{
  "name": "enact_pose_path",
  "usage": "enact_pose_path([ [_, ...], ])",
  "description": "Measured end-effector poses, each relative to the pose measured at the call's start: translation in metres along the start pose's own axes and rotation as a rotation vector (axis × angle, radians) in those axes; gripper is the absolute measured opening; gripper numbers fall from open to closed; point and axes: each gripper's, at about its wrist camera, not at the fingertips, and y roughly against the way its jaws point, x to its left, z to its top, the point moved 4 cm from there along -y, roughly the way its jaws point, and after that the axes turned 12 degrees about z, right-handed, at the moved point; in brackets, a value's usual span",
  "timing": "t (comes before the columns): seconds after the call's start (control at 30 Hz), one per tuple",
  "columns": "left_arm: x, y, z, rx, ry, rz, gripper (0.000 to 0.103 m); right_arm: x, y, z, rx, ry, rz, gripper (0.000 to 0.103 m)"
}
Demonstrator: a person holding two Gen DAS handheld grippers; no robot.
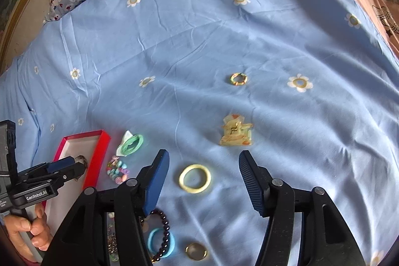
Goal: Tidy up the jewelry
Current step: 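Move both open tools back over the remaining jewelry, then grasp the green hair tie with the left tool while the right tool grasps the yellow bear clip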
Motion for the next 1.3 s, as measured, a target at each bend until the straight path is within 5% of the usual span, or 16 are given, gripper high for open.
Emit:
enact_pose_path([
  [0.63,-0.038,-0.064,0.029,0.099,-0.052,-0.001,0.057,-0.032,-0.045,0.018,0.056,0.020,-0.079,0.060],
  [0.73,-0.041,-0.076,0.029,0.122,-0.054,-0.005,0.044,-0.038,-0.052,0.016,0.070,0.011,-0.084,0.059],
  [0.8,-0.044,-0.080,0.027,0.131,-0.060,-0.020,0.031,-0.041,-0.055,0.014,0.078,0.008,-0.089,0.039],
  [0.87,-0.047,-0.080,0.027,0.127,-0.070,-0.035,0.015,-0.045,-0.055,0.013,0.074,-0.004,-0.086,0.040],
  [1.13,-0.045,-0.059,0.026,0.079,-0.071,-0.057,0.012,-0.034,-0.039,0.011,0.049,0.006,-0.058,0.039],
  [1.2,-0.042,-0.050,0.025,0.067,-0.061,-0.064,0.012,-0.027,-0.034,0.010,0.048,0.013,-0.044,0.004],
  [1.3,-0.037,-0.038,0.021,0.052,-0.047,-0.072,0.012,-0.019,-0.029,0.006,0.048,0.022,-0.029,0.000],
])
